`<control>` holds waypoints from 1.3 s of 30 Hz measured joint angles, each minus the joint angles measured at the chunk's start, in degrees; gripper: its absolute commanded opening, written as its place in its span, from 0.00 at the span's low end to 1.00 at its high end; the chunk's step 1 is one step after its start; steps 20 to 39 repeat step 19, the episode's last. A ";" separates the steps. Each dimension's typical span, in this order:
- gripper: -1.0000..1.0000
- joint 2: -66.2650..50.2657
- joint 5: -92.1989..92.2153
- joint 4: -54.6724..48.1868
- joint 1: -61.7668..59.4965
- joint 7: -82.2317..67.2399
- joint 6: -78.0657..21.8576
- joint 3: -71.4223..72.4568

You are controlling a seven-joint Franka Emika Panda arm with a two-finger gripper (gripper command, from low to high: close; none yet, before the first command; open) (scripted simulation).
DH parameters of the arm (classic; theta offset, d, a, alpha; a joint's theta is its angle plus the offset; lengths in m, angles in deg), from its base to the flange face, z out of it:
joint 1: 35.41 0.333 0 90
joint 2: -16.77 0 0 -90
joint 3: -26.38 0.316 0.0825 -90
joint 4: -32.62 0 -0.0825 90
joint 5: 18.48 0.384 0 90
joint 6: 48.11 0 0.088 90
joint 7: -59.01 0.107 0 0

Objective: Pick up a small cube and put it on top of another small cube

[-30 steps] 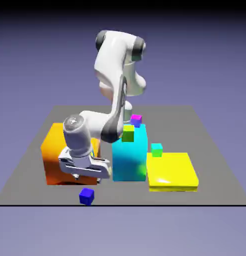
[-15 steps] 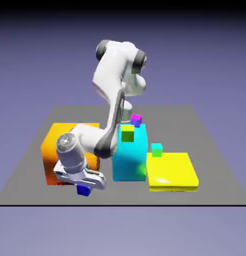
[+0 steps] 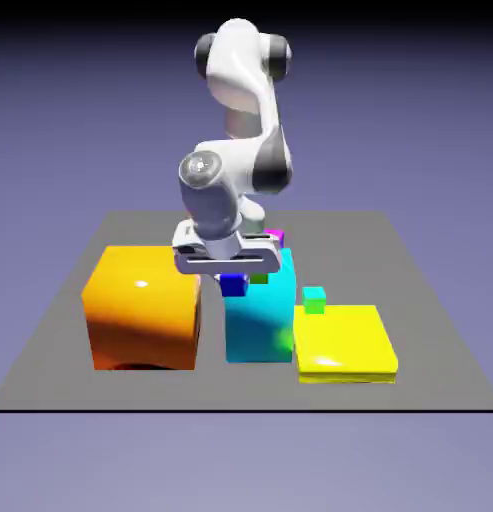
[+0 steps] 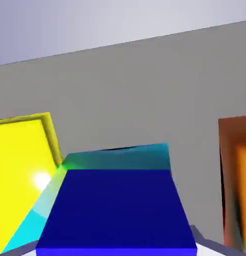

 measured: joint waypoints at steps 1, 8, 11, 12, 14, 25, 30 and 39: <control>0.00 2.08 -0.59 0.83 -0.28 0.60 -1.07 1.14; 0.00 13.28 -3.77 5.29 -2.36 3.86 -6.81 7.35; 0.00 13.14 -3.60 11.51 -2.26 3.75 -0.45 7.50; 0.00 13.10 -3.54 13.58 -2.22 3.71 1.67 7.55; 1.00 13.06 -3.64 15.21 -2.19 3.72 3.32 7.59; 1.00 13.25 -3.85 6.91 -2.33 3.84 -5.16 7.39; 1.00 13.25 -3.85 6.91 -2.33 3.84 -5.16 7.39; 1.00 13.25 -3.85 6.91 -2.33 3.84 -5.16 7.39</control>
